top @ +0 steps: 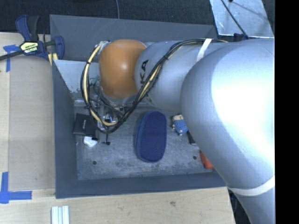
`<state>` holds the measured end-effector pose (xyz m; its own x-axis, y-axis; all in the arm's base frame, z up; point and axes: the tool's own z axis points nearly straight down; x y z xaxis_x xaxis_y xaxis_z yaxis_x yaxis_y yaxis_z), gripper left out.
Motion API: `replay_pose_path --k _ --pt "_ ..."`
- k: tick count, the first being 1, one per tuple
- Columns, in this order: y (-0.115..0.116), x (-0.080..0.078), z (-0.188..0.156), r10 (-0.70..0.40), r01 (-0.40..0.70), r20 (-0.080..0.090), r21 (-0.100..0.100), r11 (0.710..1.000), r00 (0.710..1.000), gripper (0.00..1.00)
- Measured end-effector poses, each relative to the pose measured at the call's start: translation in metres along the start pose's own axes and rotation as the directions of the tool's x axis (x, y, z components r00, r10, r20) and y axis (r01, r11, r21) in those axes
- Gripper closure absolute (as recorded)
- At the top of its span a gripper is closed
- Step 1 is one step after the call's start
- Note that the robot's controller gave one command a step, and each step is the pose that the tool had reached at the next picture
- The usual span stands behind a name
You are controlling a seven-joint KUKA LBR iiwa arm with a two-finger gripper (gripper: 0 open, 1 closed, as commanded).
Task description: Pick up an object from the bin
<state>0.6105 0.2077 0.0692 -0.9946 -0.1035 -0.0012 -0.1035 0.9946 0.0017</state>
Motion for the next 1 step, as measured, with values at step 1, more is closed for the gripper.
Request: replay_pose_path --k 1 --pt "-0.0005 -0.0012 -0.0014 0.001 -0.001 0.003 -0.001 1.0 1.0 0.0"
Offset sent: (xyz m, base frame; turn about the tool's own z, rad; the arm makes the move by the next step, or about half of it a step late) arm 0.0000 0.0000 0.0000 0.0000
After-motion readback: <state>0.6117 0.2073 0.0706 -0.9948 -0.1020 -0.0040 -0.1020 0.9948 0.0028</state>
